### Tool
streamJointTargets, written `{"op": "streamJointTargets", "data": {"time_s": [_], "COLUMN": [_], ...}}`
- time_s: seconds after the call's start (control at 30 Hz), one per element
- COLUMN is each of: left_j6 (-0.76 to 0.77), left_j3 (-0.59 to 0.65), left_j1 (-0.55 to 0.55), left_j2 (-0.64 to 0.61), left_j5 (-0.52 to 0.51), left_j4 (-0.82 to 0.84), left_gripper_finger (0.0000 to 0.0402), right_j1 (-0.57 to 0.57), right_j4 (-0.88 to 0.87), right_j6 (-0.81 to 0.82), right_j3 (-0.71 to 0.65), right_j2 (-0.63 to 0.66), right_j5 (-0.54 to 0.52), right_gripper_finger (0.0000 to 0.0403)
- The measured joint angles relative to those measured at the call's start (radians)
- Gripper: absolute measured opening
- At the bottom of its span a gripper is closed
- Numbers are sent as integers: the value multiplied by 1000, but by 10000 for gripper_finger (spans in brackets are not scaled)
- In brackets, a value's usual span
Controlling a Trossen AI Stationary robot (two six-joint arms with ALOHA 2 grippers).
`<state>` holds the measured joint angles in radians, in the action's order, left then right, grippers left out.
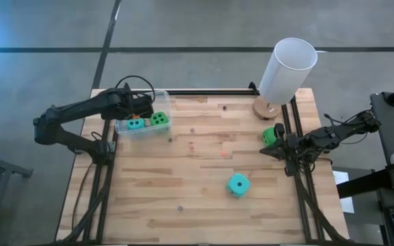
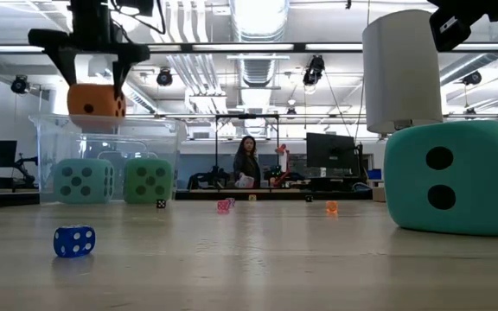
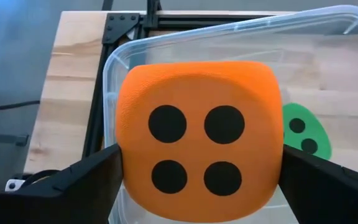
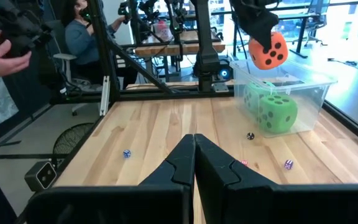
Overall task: Pick & Place Dice
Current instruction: Put the orange large dice into the transparent bin
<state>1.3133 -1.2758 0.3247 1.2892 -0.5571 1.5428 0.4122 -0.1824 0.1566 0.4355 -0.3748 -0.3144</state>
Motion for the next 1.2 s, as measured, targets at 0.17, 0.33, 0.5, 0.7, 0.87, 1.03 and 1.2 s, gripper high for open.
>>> {"op": "streamJointTargets", "data": {"time_s": [0.17,0.33,0.5,0.7,0.87,1.03,1.2], "left_j6": [0,-4,-4,-4,8,-6,-7], "left_j3": [21,23,24,25,25,25,25], "left_j1": [4,5,13,13,13,13,15], "left_j2": [0,-1,-1,-1,-1,-1,-1], "left_j5": [1,7,8,8,13,42,42], "left_j4": [-27,-39,-42,-42,-45,-45,-44], "left_gripper_finger": [397,399,400,391,378,394,394], "right_j1": [0,0,0,0,0,0,0], "right_j4": [0,0,0,0,0,0,0], "right_j6": [0,0,0,0,0,0,0], "right_j3": [0,0,0,0,0,0,0], "right_j2": [0,0,0,0,0,0,0], "right_j5": [0,0,0,0,0,0,0], "right_gripper_finger": [8,8,8,8,8,8,8]}}
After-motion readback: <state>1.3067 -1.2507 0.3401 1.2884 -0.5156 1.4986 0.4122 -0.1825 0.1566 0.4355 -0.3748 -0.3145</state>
